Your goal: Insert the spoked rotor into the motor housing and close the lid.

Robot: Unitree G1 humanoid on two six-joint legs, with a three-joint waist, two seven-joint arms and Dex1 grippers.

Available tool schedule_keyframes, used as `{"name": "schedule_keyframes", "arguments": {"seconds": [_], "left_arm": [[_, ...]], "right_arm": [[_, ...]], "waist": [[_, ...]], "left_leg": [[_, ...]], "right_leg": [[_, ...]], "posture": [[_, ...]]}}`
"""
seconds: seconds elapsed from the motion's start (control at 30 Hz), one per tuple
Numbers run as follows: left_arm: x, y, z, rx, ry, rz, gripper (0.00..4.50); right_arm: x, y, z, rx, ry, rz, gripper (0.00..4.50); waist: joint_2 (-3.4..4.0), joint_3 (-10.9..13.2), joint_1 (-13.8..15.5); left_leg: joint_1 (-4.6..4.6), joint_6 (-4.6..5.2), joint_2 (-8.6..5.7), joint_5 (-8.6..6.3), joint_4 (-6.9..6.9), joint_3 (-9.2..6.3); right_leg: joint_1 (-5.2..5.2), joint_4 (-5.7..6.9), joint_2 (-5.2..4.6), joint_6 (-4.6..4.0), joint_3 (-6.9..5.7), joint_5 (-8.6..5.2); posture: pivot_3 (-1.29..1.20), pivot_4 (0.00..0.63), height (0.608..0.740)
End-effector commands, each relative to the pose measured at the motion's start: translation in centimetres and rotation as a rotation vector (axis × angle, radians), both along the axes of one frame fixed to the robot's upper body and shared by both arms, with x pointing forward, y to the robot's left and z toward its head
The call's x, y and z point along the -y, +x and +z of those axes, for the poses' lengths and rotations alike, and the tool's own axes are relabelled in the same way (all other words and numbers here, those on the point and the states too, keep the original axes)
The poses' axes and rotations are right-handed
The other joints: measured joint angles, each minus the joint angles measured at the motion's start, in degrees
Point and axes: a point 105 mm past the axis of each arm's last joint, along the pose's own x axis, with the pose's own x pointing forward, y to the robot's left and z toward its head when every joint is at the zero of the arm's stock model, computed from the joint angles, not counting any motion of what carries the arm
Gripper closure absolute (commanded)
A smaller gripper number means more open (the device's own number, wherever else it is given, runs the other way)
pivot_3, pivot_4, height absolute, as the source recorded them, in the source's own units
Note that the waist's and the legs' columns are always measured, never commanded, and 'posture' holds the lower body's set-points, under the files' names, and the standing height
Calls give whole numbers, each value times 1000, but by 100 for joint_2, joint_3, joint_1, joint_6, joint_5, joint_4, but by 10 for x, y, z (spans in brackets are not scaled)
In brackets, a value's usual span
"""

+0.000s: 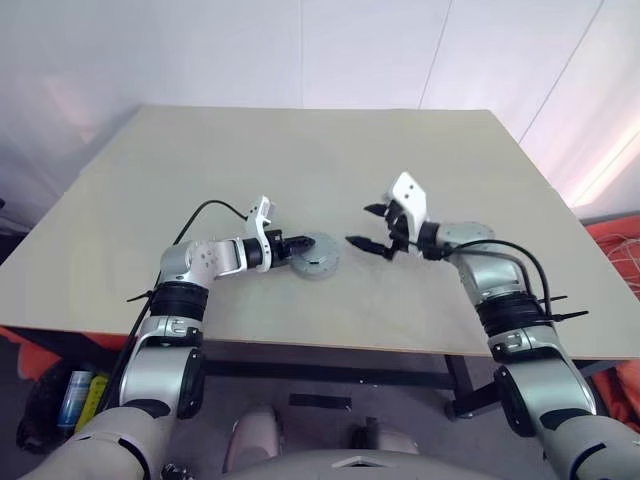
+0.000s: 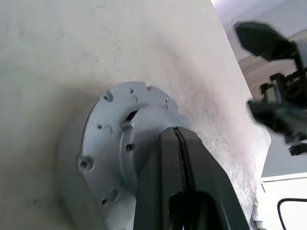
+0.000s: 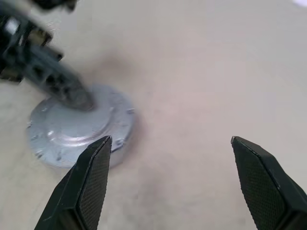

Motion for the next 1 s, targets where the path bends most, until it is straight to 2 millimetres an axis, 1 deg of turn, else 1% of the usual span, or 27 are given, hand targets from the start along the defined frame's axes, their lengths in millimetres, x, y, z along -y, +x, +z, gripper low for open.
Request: {"name": "schedule_keyframes", "arguments": {"seconds": [0.03, 0.1, 0.13, 0.2, 0.27, 0.33, 0.4, 0.47, 0.6, 0.8, 0.9, 1.0], "left_arm": [[-3, -2, -15, -47, 57, 7, 4500], [-3, -1, -15, -46, 56, 7, 4500], [-3, -1, -15, -46, 56, 7, 4500], [-3, -1, -15, -46, 55, 7, 4500], [-4, -1, -15, -46, 56, 9, 4500], [-5, 0, -15, -45, 58, 14, 4500], [-7, 1, -15, -44, 58, 18, 4500], [-8, 2, -15, -43, 58, 22, 4500], [-10, 2, -15, -40, 60, 30, 4500], [-14, 2, -14, -34, 68, 40, 4500], [-17, 3, -14, -32, 74, 45, 4500], [-19, 3, -14, -31, 79, 51, 4500]], "right_arm": [[9, 4, 23, -111, 135, -71, 9], [13, 3, 19, -217, 176, -109, 9], [13, 0, 16, -308, 226, -133, 9], [8, -8, 12, -467, 311, -141, 9], [5, -15, 10, -564, 348, -137, 9], [3, -24, -1, -686, 363, -158, 9], [1, -27, -10, -772, 381, -190, 9], [-1, -27, -16, -813, 394, -217, 9], [-11, -26, -24, -872, 428, -243, 9], [-33, -33, -37, -962, 456, -225, 9], [-42, -36, -39, -992, 470, -203, 9], [-52, -38, -36, -1005, 490, -168, 9]], "waist": [[0, 0, 3], [0, 0, 10], [0, 0, 11], [1, 0, 20], [3, 1, 22], [4, 1, 27], [4, 1, 30], [4, 1, 32], [4, 1, 34], [3, 0, 41], [3, 0, 28], [3, 0, 23]], "left_leg": [[-1, 0, 0, 0, -4, 0], [-8, 2, -2, -1, -6, 1], [-10, 4, -2, -1, -6, 1], [-11, 5, -3, -2, -6, 2], [-10, 4, -2, -1, -6, 3], [-9, -1, 0, 1, -7, 4], [-4, -8, 1, 5, -10, 4], [-3, -18, 1, 10, -12, 4], [0, -55, -1, 32, -27, 4], [-3, -75, -2, 45, -57, 4], [-2, -76, -2, 45, -59, 5], [-2, -82, -2, 49, -63, 5]], "right_leg": [[-1, -2, 1, -1, 0, -1], [-6, -4, 1, -5, -1, -3], [-7, -6, 0, -6, -1, -3], [-7, -7, 0, -6, -1, -4], [-8, -6, 0, -6, -1, -4], [-9, -4, 0, -5, -1, -4], [-8, -4, 0, -5, -1, -4], [-8, -3, 0, -4, -1, -4], [-13, -4, 0, -3, 0, -4], [-30, -4, 1, -3, 0, -5], [-32, -4, 1, -3, 0, -5], [-34, -4, 2, -3, 0, -5]], "posture": [[0, 0, 740], [0, 0, 740], [0, 0, 740], [0, 0, 740], [0, 0, 740], [0, 0, 740], [0, 0, 740], [0, 0, 740], [0, 0, 740], [0, 0, 740], [0, 0, 740], [0, 0, 740]]}}
